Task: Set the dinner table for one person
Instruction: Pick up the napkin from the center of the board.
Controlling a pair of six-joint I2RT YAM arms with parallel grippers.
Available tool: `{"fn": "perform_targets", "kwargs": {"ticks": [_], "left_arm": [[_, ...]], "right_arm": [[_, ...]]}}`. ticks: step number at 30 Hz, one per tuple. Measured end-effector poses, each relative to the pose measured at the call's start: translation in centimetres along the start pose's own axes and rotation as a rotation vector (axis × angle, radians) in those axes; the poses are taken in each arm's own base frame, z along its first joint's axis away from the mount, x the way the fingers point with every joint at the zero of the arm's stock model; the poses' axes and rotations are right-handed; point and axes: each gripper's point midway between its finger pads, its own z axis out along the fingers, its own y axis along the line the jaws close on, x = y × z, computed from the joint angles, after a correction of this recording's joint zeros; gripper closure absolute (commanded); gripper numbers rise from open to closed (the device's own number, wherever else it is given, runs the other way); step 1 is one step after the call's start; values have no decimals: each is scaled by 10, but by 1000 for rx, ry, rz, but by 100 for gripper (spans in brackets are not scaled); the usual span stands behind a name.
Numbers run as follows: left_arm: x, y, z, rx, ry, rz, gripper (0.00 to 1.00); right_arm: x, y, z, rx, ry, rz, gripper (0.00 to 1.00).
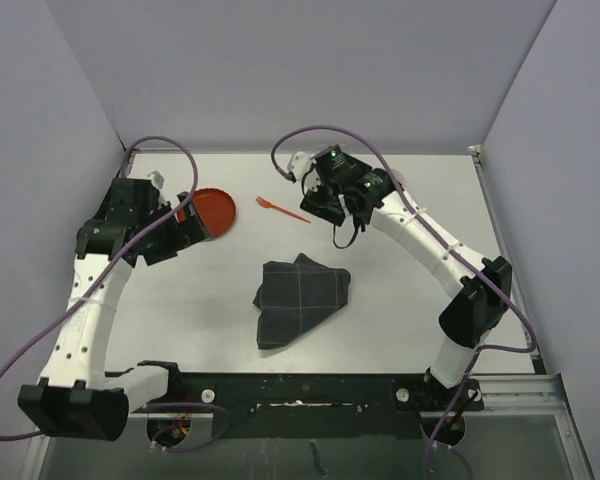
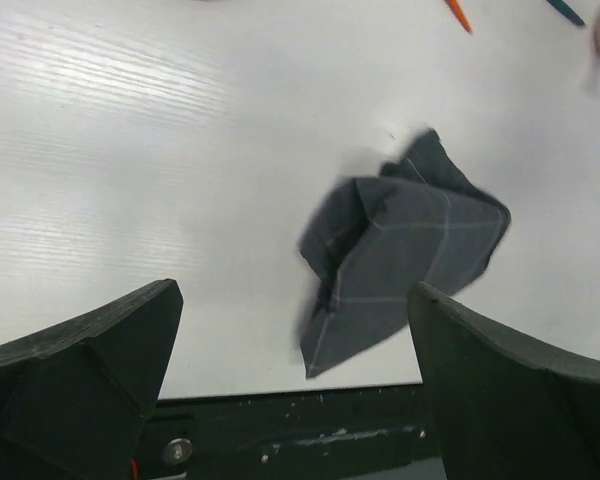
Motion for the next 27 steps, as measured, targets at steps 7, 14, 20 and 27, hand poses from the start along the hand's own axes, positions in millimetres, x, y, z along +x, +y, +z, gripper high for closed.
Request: {"fn": "perform_targets", "kwargs": {"ticks": [7,14,20,27], "left_arm": [[-3,78,85,-123,108,-189,2],[-13,75,111,-62,95,-194,2],[-22,97,110,-52,73,-264,2],[-24,137,109,-69,68,-390,2]], "right_arm": [[2,111,-49,-153,-57,-225,5],[-28,183,-91,-276,-175,-400,5],[-35,225,-125,-430,-249,-521,4],[-8,281,-140,-671,-250,-736,3]]}}
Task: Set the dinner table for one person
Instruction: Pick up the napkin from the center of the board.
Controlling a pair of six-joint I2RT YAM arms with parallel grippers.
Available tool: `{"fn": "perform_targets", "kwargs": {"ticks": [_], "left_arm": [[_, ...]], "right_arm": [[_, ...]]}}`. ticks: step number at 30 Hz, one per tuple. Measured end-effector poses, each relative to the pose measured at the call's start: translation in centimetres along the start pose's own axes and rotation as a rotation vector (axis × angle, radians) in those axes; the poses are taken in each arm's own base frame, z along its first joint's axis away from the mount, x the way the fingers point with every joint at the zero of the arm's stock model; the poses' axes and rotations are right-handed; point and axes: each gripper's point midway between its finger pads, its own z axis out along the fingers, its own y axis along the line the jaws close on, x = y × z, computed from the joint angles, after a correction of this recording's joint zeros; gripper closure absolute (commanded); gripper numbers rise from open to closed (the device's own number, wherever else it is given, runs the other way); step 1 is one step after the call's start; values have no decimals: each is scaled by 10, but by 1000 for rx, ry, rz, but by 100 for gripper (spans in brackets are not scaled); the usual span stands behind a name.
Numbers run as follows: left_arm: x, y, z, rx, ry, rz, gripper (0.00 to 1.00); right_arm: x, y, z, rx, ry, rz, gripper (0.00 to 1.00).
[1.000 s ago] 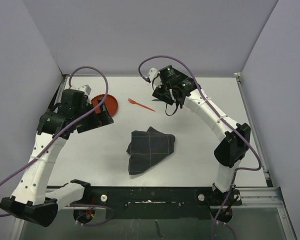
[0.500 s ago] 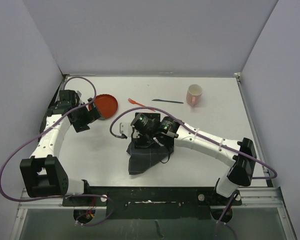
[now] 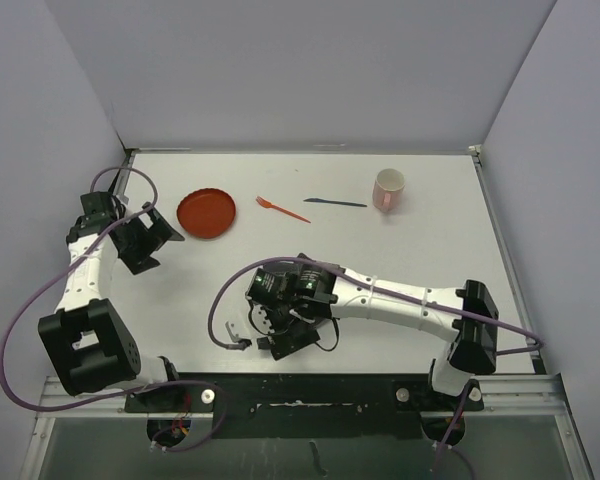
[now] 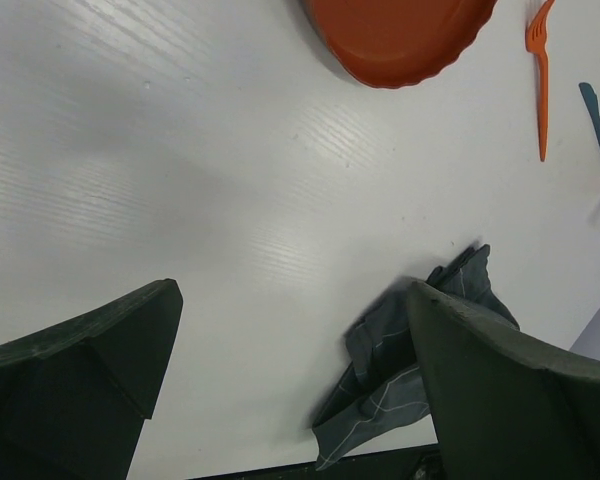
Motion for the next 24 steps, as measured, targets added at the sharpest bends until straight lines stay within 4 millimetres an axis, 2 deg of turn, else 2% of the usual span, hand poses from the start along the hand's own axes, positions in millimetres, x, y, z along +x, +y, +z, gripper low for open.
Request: {"fn": "perform_targets", "kwargs": {"ticks": [5,8,14,18,21,24], "left_arm": [[8,0,4,15,26,0,2],[14,4,7,15,41,-8,2],[24,6,14,37,65,-19,2],[37,11,19,42,87,-33,2],[43,13,20,48,100,-38,2],[45,12,19,59,98,-35,2]], "right_arm": [[-6,26,28,-186,10,-125,0],[-13,30,39,-259,-6,-194,1],[-44,15,46,-291,-88,-322,2],[-63,8,41,-274,-151,-377,1],[-70,17,41,-309,-197,-391,1],[-69,35,50,-381,-230,-383,1]]}}
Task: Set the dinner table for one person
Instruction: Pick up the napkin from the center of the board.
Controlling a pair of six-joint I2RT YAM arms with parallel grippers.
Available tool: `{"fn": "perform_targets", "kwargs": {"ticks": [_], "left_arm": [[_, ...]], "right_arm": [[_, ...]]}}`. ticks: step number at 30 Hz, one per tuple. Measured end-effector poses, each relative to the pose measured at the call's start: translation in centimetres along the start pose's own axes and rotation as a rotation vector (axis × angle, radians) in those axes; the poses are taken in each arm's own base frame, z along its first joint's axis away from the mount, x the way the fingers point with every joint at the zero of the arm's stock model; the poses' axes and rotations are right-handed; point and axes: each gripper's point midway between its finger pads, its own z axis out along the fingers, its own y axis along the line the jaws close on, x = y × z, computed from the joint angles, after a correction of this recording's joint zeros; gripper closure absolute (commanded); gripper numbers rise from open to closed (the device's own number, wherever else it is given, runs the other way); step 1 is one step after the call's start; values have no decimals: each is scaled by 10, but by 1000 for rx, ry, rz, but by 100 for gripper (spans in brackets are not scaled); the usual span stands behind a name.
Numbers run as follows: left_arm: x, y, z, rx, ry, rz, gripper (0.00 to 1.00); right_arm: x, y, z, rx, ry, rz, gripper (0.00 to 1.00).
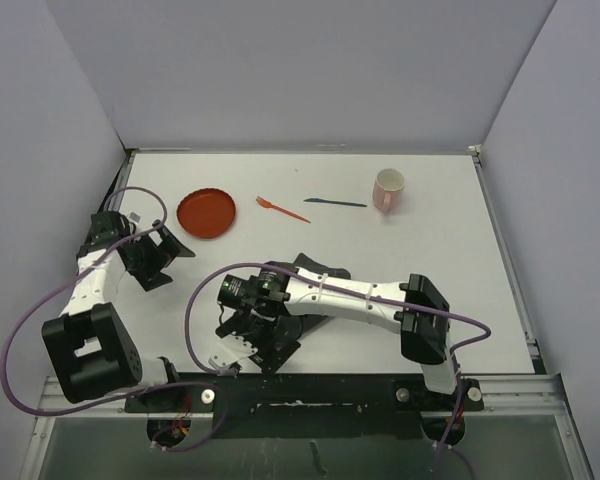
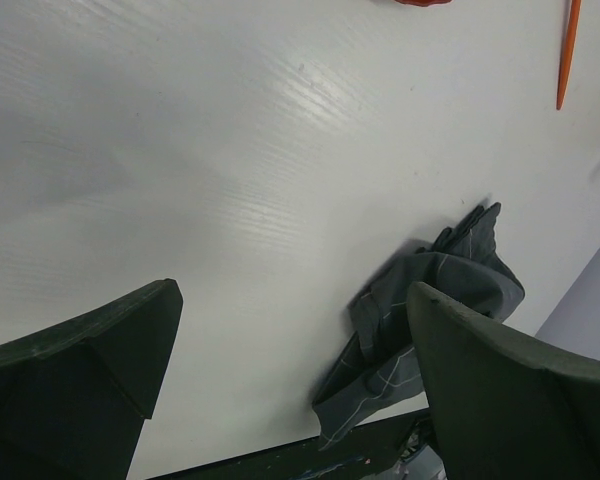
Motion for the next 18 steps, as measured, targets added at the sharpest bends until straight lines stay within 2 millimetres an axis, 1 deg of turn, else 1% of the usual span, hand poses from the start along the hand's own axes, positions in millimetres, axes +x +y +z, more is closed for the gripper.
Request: {"fn": "perform_targets", "kwargs": {"ticks": [2,4,6,8,12,15,18], "left_arm": [[2,-1,-1,8,-4,3,2],[4,0,-1,11,-1,4,2],[6,1,0,12,3,3,2],[8,2,1,13,8,3,2],[11,4,2,10,14,2,2],[12,5,2,11,13,6,2],[13,4,1,15,11,11,2]], "right_arm": [[1,7,11,-40,-27,13,1],[3,6,19,-63,-50,27,1],[10,-3,28,-73,-66,45,1],[18,-16,36,-76,-75,58,1],[29,-49,47,-40,-85,41,1],[30,-59,48,-24,-88,17,0],[28,-59,49,-25,-88,5,0]]}}
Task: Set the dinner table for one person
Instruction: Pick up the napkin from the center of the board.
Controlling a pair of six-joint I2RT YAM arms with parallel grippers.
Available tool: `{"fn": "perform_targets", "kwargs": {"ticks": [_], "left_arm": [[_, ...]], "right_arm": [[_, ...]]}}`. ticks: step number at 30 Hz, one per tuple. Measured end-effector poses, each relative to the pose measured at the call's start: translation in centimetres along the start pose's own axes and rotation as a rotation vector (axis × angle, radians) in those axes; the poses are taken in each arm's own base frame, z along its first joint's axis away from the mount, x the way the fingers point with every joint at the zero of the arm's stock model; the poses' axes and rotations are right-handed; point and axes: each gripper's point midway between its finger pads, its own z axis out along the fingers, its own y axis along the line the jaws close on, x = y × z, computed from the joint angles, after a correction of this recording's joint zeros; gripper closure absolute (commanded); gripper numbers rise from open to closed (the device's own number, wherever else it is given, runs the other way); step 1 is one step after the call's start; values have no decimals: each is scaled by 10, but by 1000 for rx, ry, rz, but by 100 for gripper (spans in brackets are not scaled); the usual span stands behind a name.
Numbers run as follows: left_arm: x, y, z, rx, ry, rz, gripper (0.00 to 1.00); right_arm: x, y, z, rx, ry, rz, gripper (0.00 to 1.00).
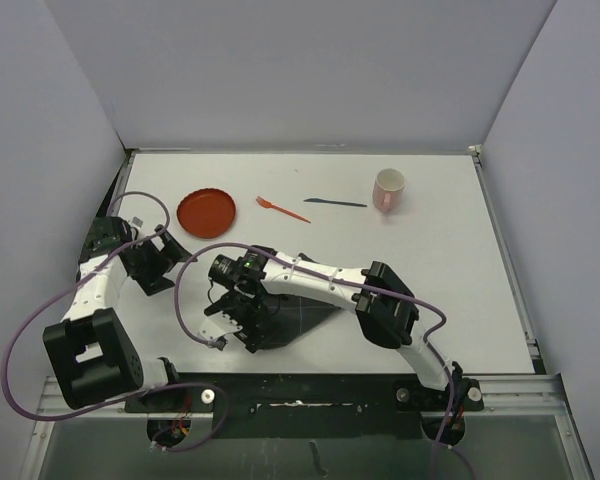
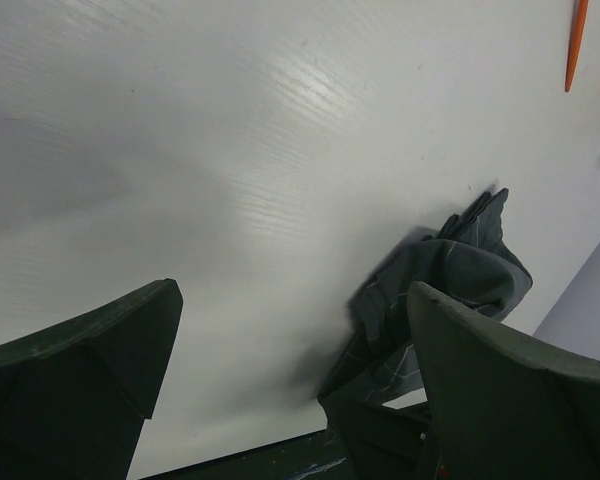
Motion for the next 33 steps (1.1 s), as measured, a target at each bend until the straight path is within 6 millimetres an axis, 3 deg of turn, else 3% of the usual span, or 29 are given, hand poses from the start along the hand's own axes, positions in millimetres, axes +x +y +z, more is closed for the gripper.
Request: {"fn": "perform_targets", "kwargs": {"ticks": [12,23,25,27,29,30,33], "left_arm": [[2,-9,-4,46,5,1,2],[-1,-11,0,62,-10,11,2],[-1,-10,0,61,-9,10,2],[-1,-9,2,58,-4,7,2],[-1,-9,3,56,1,4,2],[-1,-8,4,56,2,3,2],[-2,-9,5,60,2,3,2]], "right_arm": [[6,10,-1,-36,13,33,5],[38,13,0,-67,24,157,14],[44,13,2,-73,27,181,24],[45,14,4,-79,28,194,43],[45,15,6,-86,28,200,87],[46,15,7,-92,30,201,99],[49,16,10,-110,48,228,100]]}}
